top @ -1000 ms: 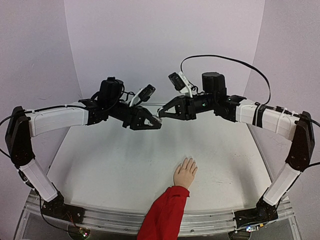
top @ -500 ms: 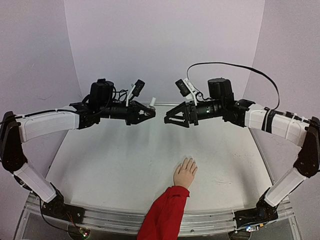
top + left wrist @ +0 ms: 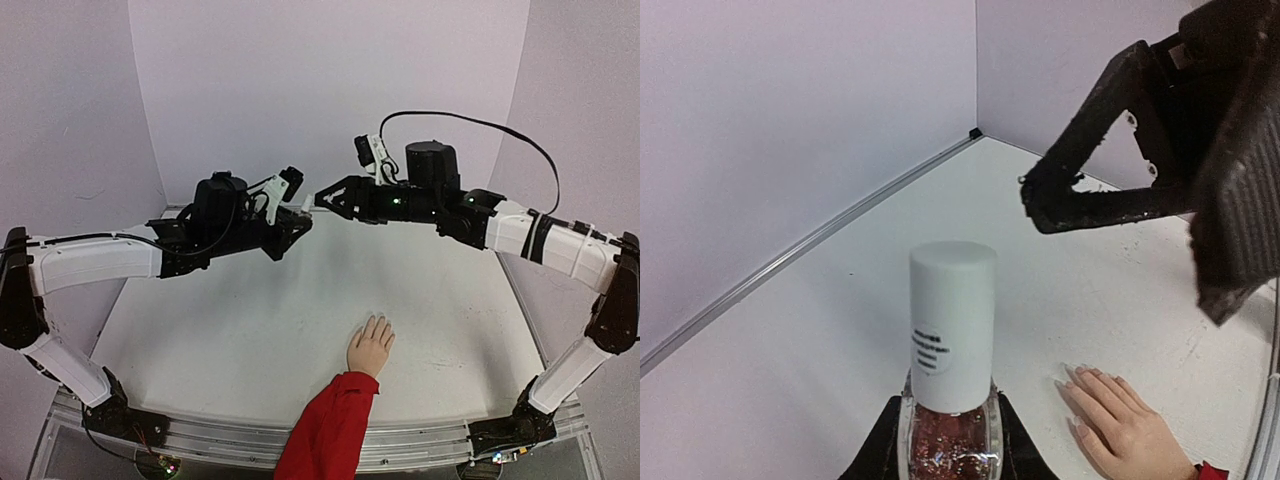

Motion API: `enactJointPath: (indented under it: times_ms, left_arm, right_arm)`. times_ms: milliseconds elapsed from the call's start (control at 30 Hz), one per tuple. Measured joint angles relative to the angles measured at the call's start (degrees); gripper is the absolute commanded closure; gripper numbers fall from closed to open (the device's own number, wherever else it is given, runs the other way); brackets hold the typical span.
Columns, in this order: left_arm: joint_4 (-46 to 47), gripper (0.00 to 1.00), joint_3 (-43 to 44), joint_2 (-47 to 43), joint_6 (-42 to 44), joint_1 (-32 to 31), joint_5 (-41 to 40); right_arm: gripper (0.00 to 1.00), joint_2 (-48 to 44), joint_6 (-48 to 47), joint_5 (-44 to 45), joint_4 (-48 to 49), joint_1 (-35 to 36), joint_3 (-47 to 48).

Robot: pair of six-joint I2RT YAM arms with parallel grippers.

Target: Paint the nails

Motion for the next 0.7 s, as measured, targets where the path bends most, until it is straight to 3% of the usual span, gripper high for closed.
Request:
enactJointPath:
  times_ms: [400, 600, 700]
  left_arm:
    - [0.0, 1.00, 0.0, 1.9, 1.3, -1.7, -3.7]
    - [-0.1, 1.00, 0.2, 2.4, 1.4, -2.3, -3.7]
    - [-0.1, 1.00, 0.4, 2.5, 1.6, -2.3, -3.7]
  right_arm:
    - [0.56, 7.2, 4.4, 2.2, -0.5, 0.9, 4.9]
    - [0.68, 8.4, 5.0, 2.2, -0.5, 0.9, 5.5]
    - [0.79, 8.8, 5.5, 1.7, -0.3, 0.9, 5.5]
